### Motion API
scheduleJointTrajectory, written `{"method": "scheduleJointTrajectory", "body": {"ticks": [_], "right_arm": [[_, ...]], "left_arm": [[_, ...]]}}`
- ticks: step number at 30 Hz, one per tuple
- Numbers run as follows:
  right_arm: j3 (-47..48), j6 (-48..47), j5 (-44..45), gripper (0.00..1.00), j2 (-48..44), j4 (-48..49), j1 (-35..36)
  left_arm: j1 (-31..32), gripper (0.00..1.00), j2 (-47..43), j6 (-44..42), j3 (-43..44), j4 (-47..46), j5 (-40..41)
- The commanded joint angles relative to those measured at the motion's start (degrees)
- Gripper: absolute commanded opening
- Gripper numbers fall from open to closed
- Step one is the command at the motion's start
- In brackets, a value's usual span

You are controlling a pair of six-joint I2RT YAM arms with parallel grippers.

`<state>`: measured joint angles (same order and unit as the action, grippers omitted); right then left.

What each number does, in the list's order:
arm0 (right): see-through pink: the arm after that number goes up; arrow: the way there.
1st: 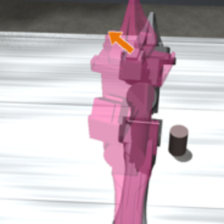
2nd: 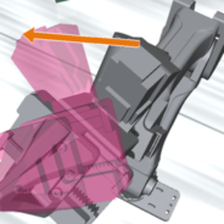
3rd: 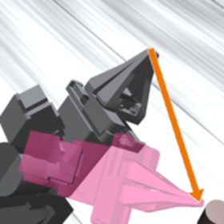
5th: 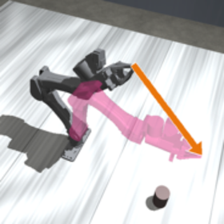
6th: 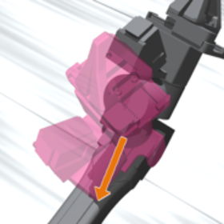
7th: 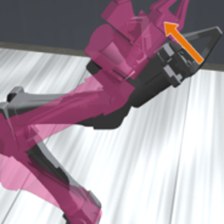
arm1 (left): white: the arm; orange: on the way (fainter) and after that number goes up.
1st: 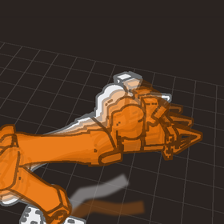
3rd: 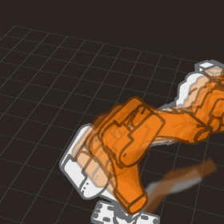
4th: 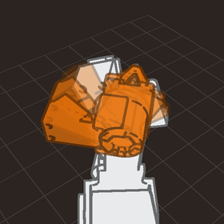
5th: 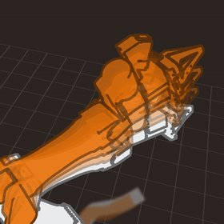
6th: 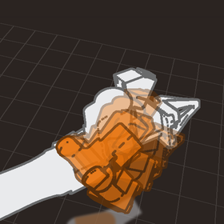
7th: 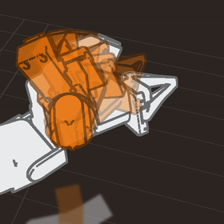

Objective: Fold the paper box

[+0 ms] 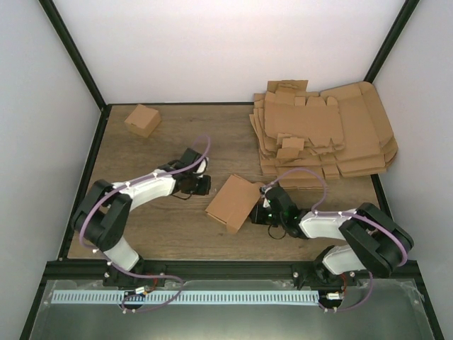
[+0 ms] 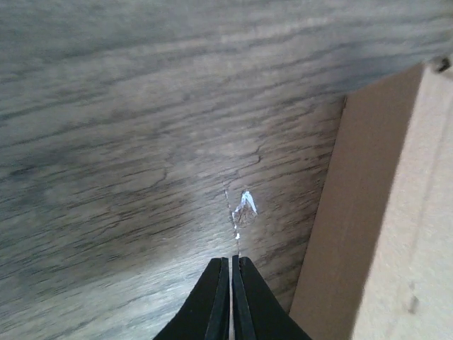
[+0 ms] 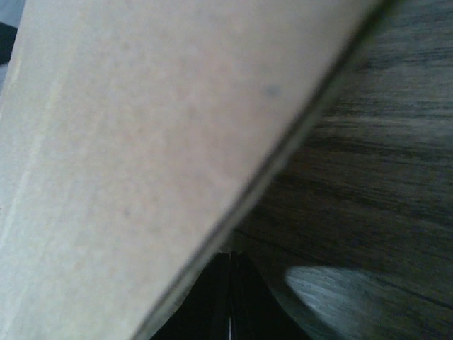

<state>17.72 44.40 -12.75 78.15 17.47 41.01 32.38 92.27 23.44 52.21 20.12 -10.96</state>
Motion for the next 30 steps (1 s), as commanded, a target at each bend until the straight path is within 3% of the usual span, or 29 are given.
{"method": "scheduleJointTrajectory", "body": {"ticks": [1,8,14,23,30], "right_arm": [[4.8,0.3,2.4,0.03,1.8,-4.7,0.4],[5.6,2.0,1.5,0.03,1.3,-5.2,0.4],[3.8,1.3,-3.2,0.03,-1.0,0.7,0.4],[0.2,1.2,-7.7,0.03,-3.0,8.3,0.4],[0.6,0.9,-4.3,0.03,-4.3,3.8,0.4]], "left_arm": [[4.9,0.04,6.0,-2.3,3.6,4.7,8.9],[9.5,0.04,9.4,-2.5,8.2,6.5,9.2],[13.5,0.04,11.4,-1.6,12.1,9.2,10.1],[13.9,0.04,12.0,0.3,11.8,6.2,2.3],[13.9,0.05,13.1,-0.3,11.5,7.3,5.4]]}}
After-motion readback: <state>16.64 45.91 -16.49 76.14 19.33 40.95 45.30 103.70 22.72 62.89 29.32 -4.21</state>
